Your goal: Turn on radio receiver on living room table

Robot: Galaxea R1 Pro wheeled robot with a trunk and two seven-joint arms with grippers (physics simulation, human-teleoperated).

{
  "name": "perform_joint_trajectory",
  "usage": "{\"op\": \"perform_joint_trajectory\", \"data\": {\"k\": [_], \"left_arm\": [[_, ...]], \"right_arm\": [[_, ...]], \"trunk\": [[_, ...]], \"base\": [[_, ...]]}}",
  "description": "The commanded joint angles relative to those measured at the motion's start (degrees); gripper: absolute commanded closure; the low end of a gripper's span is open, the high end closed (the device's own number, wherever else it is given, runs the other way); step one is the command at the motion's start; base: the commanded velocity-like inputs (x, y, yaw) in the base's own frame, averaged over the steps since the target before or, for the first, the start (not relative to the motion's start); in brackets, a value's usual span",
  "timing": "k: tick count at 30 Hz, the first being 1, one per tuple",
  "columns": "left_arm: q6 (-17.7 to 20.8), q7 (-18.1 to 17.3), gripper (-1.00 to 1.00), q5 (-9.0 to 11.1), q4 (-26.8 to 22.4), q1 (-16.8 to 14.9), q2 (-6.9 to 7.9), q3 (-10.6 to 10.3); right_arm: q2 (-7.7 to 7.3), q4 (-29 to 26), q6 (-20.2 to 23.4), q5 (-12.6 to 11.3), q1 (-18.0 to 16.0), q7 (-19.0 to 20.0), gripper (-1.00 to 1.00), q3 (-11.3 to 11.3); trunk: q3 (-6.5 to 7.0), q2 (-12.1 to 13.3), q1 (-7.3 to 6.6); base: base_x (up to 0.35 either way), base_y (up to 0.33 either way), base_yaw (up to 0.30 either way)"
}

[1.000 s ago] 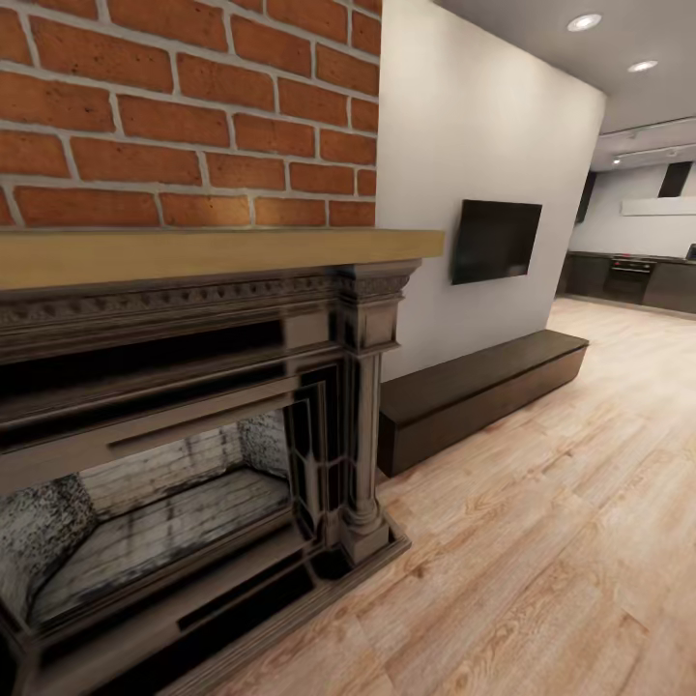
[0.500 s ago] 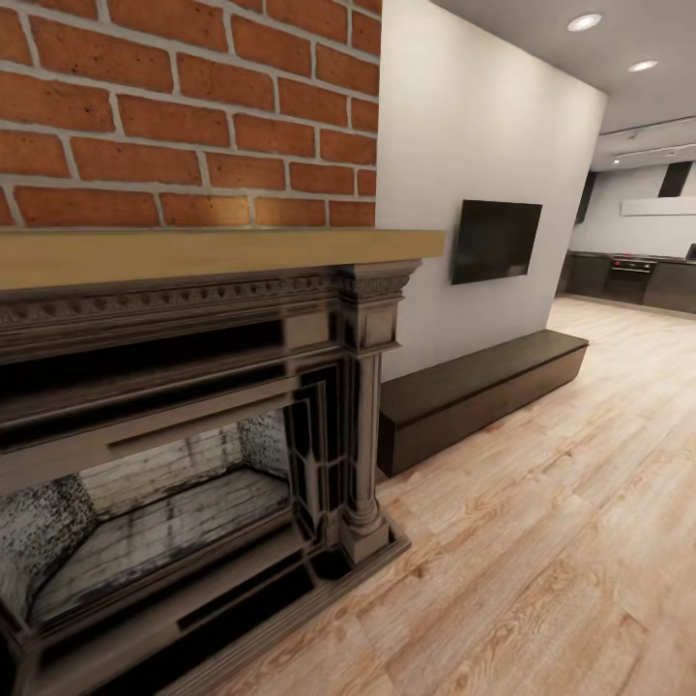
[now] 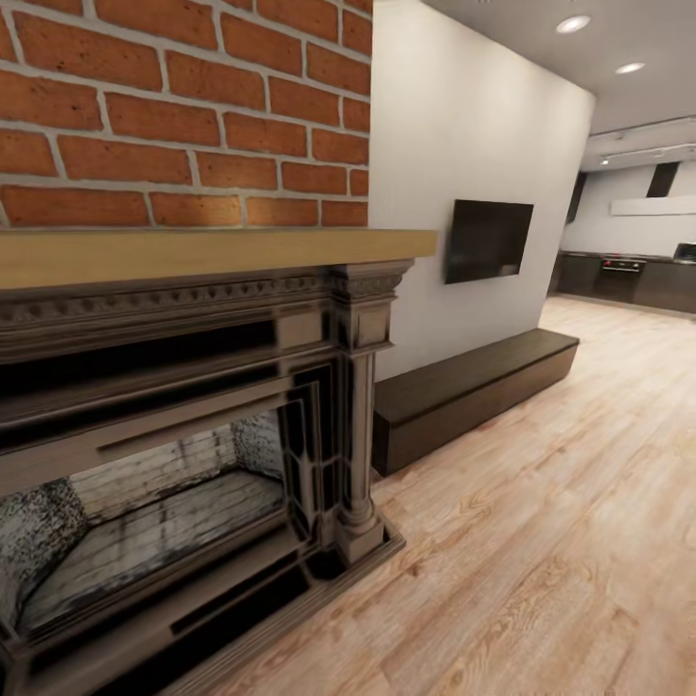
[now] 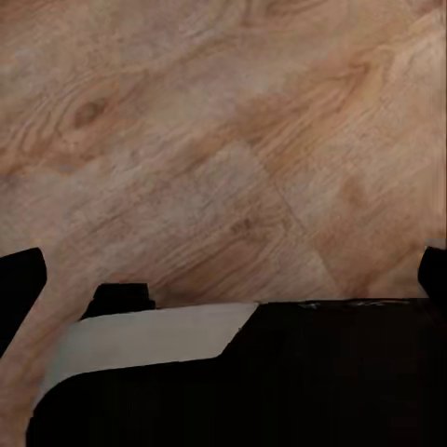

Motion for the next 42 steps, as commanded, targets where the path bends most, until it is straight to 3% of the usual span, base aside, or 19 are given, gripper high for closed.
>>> {"op": "perform_joint_trajectory", "data": {"k": [1,5,12,42], "left_arm": [[0.1,-0.1,-1.00,0.0,-3.0,0.2,-0.13,0.0],[0.1,-0.5,-1.00,0.3,-7.9,0.2,-0.33,-0.1],[-0.5,-0.6,-1.00,0.0,-8.9,0.2,-0.07,-0.1],[-3.5,-0.1,-1.00,-0.3,-7.3,0.2,0.21,0.2]], "right_arm": [[-0.48,0.3,-0.2,0.0,0.3,0.0,-1.00,0.0],[-1.42,-0.2,-2.7,-0.1,0.3,0.0,-1.00,0.0],[-2.85,-0.1,-4.1,-0.3,0.2,-0.4,-1.00,0.0],[-2.98,0.1,-4.4,-0.3,0.3,-0.4,-1.00,0.3]], "trunk": [[-0.02,0.0,0.00],[-0.02,0.0,0.00],[-0.02,0.0,0.00],[0.28,0.0,0.00]], "base": [[0.000,0.000,-0.244],[0.000,0.000,-0.265],[0.000,0.000,-0.283],[0.000,0.000,-0.278]]}}
